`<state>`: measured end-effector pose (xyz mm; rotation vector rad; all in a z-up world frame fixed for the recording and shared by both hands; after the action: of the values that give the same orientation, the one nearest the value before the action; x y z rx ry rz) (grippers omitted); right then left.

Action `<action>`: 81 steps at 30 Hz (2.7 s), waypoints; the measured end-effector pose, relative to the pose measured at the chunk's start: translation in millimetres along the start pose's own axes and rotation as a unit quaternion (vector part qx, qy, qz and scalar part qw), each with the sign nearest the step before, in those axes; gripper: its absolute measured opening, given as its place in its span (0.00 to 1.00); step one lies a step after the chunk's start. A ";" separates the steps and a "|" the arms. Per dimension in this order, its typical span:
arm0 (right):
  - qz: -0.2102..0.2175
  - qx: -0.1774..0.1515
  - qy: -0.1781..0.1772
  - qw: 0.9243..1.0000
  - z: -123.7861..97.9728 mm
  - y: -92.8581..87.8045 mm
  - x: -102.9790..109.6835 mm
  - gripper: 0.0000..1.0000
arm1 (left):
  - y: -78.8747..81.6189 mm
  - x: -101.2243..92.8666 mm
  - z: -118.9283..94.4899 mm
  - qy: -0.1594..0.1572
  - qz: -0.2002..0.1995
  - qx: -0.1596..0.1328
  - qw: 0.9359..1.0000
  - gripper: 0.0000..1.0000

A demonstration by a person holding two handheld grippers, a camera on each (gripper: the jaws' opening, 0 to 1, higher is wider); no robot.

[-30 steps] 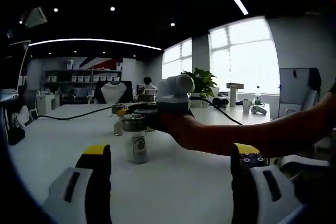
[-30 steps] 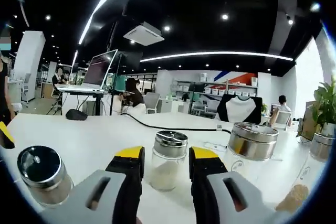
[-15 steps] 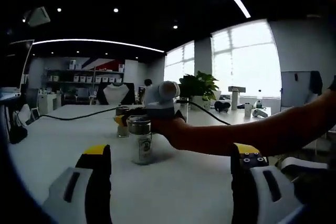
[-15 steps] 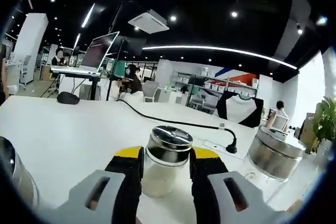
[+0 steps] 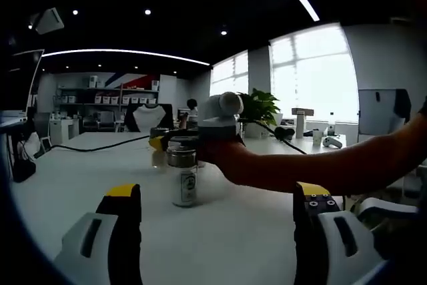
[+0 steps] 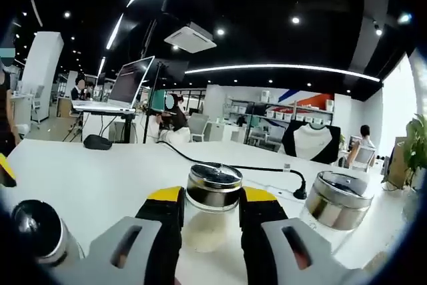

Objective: Rotate the seasoning bottle until the label or dispensing opening points toward the visible target arrow and the bottle remains upright within the marked orientation range

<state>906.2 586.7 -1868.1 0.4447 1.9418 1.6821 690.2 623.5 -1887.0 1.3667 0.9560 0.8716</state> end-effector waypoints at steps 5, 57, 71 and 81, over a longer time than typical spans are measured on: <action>-0.015 0.001 0.011 1.000 -23.6 6.8 4.1 0.30 | 2.3 -1.4 -0.7 0.002 0.010 -0.007 1.000 0.99; 0.131 -0.089 0.087 0.984 -167.1 18.2 147.5 0.30 | -11.2 -43.2 2.9 -0.021 0.144 -0.037 0.989 0.37; 0.083 -0.118 0.211 0.967 -183.0 29.5 151.3 0.31 | 6.9 -41.6 -10.7 -0.146 0.000 -0.062 0.987 0.34; 0.105 -0.136 0.336 0.926 -197.7 47.7 178.2 0.34 | 21.2 -65.3 -33.8 -0.273 -0.031 -0.087 0.958 0.34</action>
<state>642.7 536.0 -1835.3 -0.0575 2.1011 2.4407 634.8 576.8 -1862.1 1.3166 0.4784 0.4733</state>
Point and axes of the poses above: the point that each gripper's makers call its tool centre point, and the gripper's own axes: z roughly forward along the fingers, x roughly to its left, y roughly out of its top, the point moved 4 cm from there along -z, roughly backward along the fingers, and after that the axes turned 11 degrees about y, right-handed, at the moved point
